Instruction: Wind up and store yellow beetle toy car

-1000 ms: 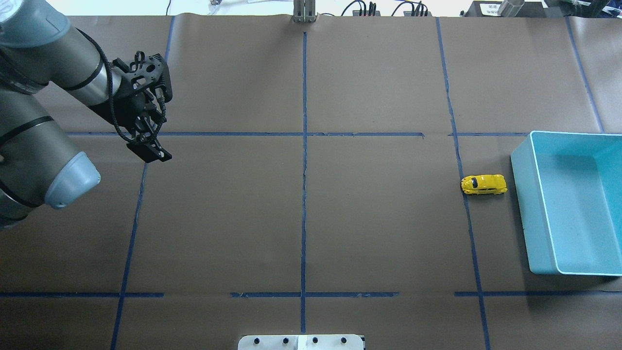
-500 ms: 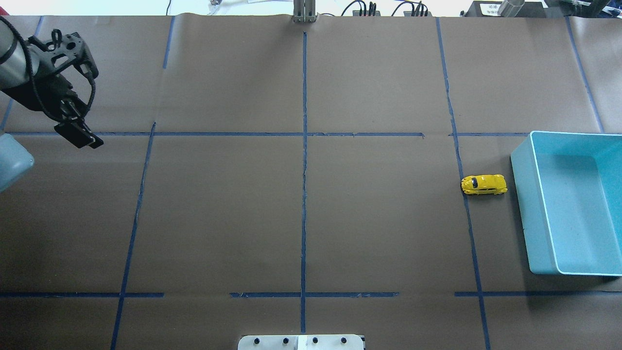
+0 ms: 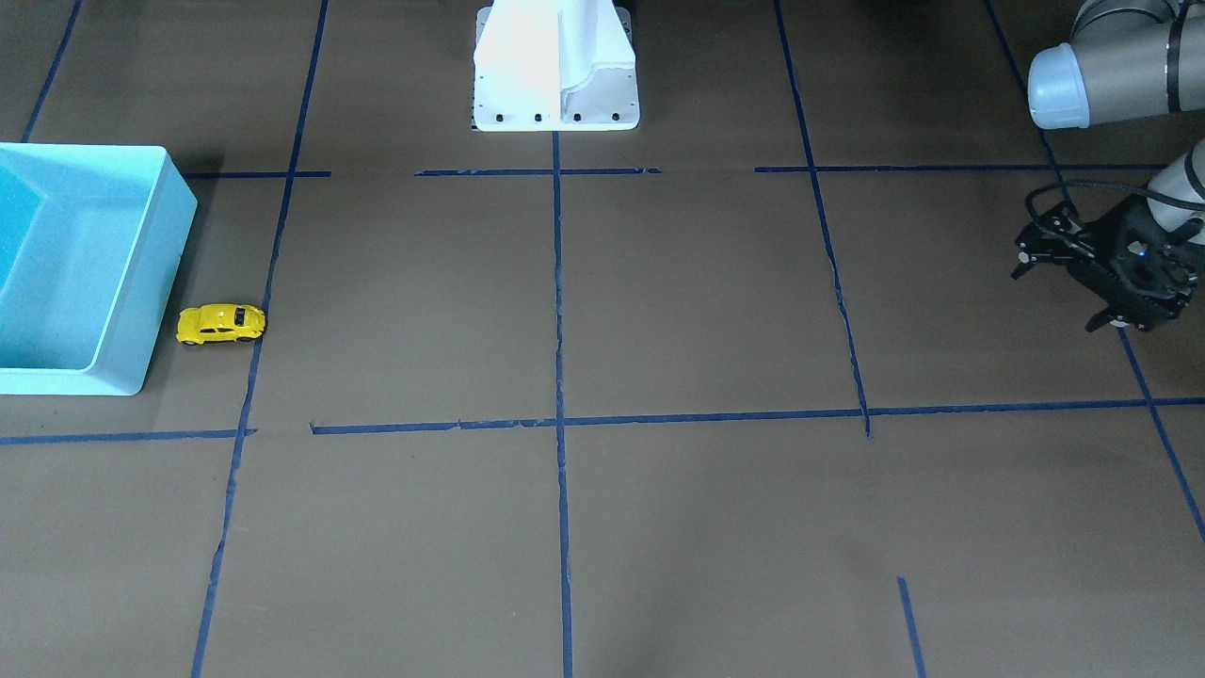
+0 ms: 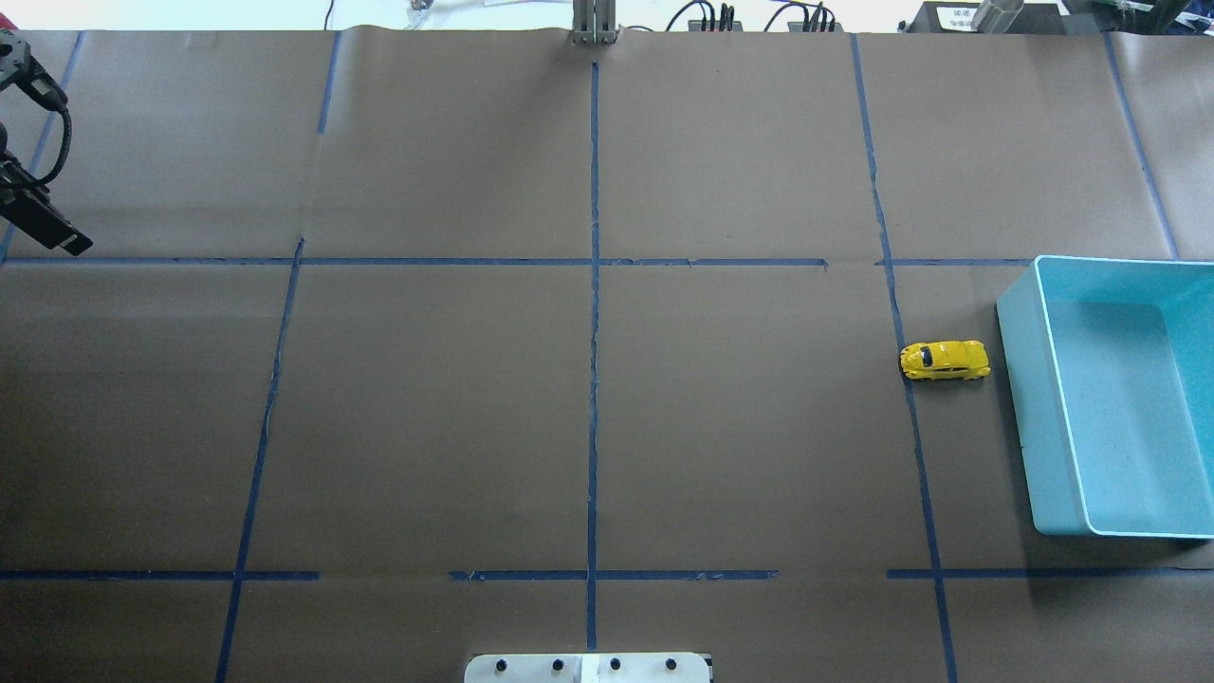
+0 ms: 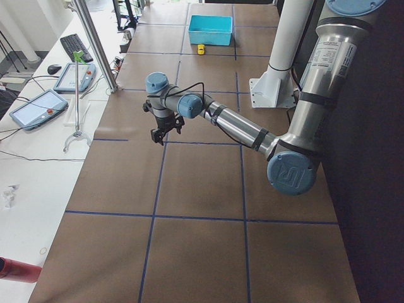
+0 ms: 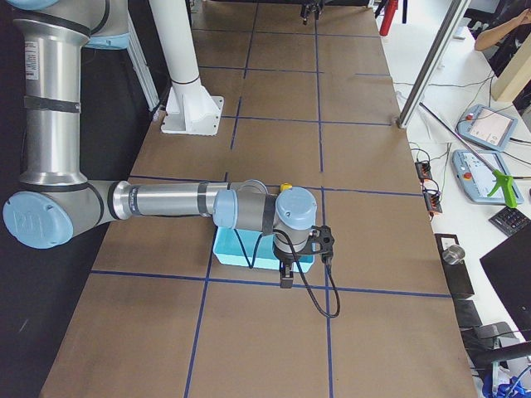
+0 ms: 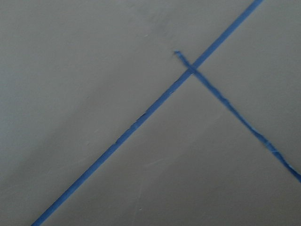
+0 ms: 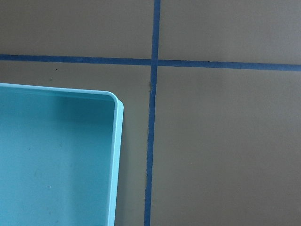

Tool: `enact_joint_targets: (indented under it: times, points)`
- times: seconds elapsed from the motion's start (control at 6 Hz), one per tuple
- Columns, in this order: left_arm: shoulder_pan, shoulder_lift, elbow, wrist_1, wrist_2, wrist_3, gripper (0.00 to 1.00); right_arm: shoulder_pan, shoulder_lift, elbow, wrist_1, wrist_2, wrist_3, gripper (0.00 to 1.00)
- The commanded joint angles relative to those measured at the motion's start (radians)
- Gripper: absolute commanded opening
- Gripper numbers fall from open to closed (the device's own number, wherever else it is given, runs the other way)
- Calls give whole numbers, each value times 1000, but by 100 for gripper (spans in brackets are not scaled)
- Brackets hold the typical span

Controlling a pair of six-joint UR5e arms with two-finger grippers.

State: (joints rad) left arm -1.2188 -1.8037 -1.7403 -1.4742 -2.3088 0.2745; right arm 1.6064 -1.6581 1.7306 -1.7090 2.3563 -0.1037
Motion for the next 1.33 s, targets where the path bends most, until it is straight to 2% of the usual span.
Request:
enact_joint_targets:
  times: [0.0,0.17,0.33,0.67,0.83,1.0,1.17]
  points:
    - [-100,39,98,0,-4,0,100,-17,7,33,-1,-6,-2,100]
    - [-158,93,99,0,-6,0,100,-17,0,44,-3,-5,-2,100]
    - [-212,150,105,0,-6,0,100,-17,-26,120,-6,-5,-4,100]
    - [-309,176,127,5,-7,-1,100,-49,-16,208,-4,-9,-11,100]
    - [-339,196,125,5,-9,-1,100,-90,-9,216,-1,-12,-13,100]
    - [-352,198,125,3,-20,-3,100,-183,36,216,8,-43,-13,100]
    - [-363,199,127,3,-21,-39,100,-330,117,213,6,-131,-13,100]
